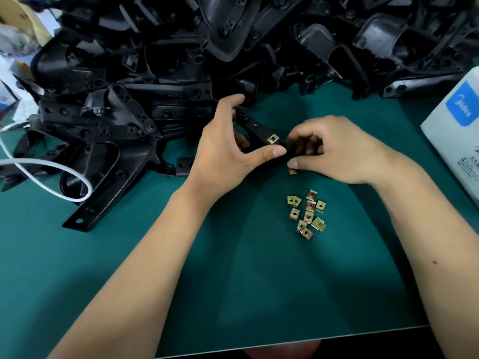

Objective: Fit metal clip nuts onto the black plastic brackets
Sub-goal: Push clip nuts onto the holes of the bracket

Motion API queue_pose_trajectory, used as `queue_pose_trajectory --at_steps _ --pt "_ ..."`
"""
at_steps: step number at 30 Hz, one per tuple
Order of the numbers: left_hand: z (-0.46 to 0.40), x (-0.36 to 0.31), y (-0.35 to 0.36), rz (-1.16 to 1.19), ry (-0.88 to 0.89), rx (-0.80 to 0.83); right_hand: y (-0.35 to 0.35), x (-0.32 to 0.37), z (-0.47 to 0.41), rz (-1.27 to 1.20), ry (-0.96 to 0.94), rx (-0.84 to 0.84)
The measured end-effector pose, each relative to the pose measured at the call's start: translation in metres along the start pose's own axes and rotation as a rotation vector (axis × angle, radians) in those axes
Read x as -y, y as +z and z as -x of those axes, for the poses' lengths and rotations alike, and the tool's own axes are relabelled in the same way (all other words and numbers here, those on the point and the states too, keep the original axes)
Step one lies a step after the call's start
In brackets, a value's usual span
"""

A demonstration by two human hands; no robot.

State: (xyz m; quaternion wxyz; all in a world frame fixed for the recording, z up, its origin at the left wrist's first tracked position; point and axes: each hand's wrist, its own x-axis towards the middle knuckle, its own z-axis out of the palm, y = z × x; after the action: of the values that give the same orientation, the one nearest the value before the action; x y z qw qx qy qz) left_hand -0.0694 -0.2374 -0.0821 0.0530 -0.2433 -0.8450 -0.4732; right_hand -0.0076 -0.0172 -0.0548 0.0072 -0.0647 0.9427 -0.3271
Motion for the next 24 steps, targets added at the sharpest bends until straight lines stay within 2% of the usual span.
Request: queue_pose_trajectory --at_steps 6,10,13,18,19,22,24 --pt "-0.001 0.002 -0.001 0.006 0.004 -0.003 -0.001 0.003 0.000 -0.006 0.001 -0.035" --pt "0.000 0.000 -0.001 0.003 0.007 -0.004 -0.003 0.004 0.003 0.003 0.006 0.088" --pt "0.000 -0.001 -0.003 0.000 0.005 0.009 -0.003 0.005 0.003 0.019 0.024 0.117" --pt "0.000 -0.003 -0.005 0.051 -0.017 0.010 0.001 0.003 -0.002 0.127 0.032 -0.078" --pt "0.000 -0.005 -0.006 0.068 -0.010 0.021 0.005 0.004 -0.004 0.013 0.066 -0.149" --pt "0.002 -0.009 -0.006 0.123 0.024 0.105 0.017 0.016 -0.006 -0.699 0.228 -0.333" --pt "0.003 -0.012 -0.005 0.114 0.063 0.117 0.024 0.022 -0.007 -0.871 0.271 -0.352"
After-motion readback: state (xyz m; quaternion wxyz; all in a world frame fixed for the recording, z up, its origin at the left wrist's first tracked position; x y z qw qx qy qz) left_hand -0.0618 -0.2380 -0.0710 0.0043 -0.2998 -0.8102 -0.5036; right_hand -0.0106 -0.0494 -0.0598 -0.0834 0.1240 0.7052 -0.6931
